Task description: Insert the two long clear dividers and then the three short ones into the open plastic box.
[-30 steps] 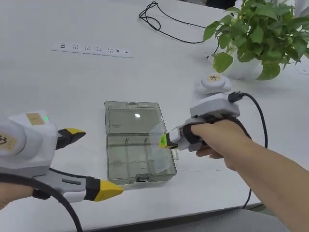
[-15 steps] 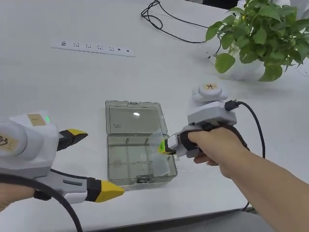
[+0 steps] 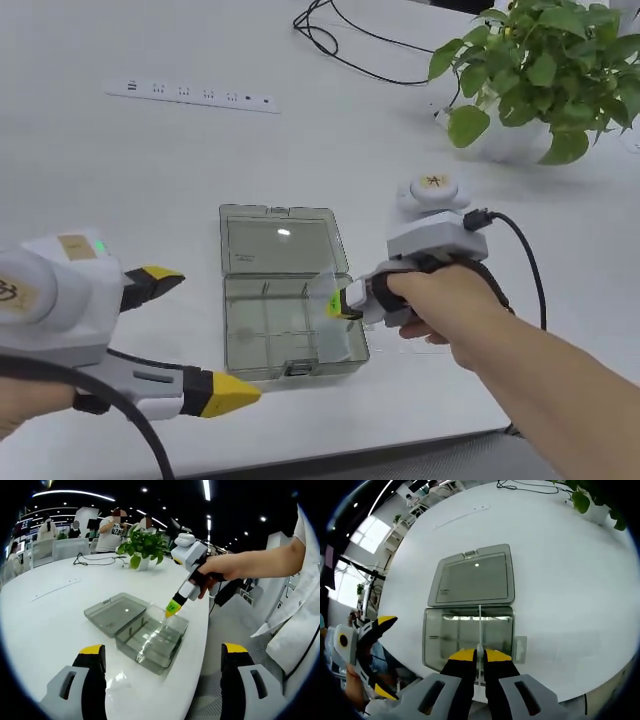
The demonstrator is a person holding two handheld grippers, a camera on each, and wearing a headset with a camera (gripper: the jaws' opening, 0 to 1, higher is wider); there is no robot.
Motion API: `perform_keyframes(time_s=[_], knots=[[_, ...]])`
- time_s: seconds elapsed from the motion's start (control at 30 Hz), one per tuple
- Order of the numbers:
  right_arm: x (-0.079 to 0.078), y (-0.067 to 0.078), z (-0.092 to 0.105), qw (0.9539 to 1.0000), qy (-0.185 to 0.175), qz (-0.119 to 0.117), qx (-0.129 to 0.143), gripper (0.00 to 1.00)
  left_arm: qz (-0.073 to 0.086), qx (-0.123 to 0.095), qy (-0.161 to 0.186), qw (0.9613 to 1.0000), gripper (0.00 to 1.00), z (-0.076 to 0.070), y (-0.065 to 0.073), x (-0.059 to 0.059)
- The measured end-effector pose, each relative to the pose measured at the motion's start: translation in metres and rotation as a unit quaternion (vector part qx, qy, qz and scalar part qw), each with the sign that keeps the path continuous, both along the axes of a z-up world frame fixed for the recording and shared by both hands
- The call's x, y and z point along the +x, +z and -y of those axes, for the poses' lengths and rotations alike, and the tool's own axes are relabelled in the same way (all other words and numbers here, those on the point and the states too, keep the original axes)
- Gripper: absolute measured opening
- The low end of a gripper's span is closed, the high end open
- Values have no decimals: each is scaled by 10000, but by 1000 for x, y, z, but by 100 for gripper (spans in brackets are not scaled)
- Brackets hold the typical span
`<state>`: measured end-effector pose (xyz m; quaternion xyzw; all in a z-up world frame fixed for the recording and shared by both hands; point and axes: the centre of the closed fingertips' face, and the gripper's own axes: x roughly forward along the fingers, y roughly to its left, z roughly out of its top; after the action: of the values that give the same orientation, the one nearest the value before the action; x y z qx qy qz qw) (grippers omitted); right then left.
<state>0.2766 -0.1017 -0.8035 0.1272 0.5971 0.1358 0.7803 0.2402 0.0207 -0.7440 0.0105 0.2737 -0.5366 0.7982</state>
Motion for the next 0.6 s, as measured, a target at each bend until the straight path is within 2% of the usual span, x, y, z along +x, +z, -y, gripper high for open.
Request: perform_keyframes(time_s=[0.27,0.6], knots=[[-1,0,-2,9998,146,24,-98,7,-10,-5,-2,10000,98,1,0,1],[1,4,-1,9999,123,21,-52,7,-20,-38,-14,10000,98,2,0,0]])
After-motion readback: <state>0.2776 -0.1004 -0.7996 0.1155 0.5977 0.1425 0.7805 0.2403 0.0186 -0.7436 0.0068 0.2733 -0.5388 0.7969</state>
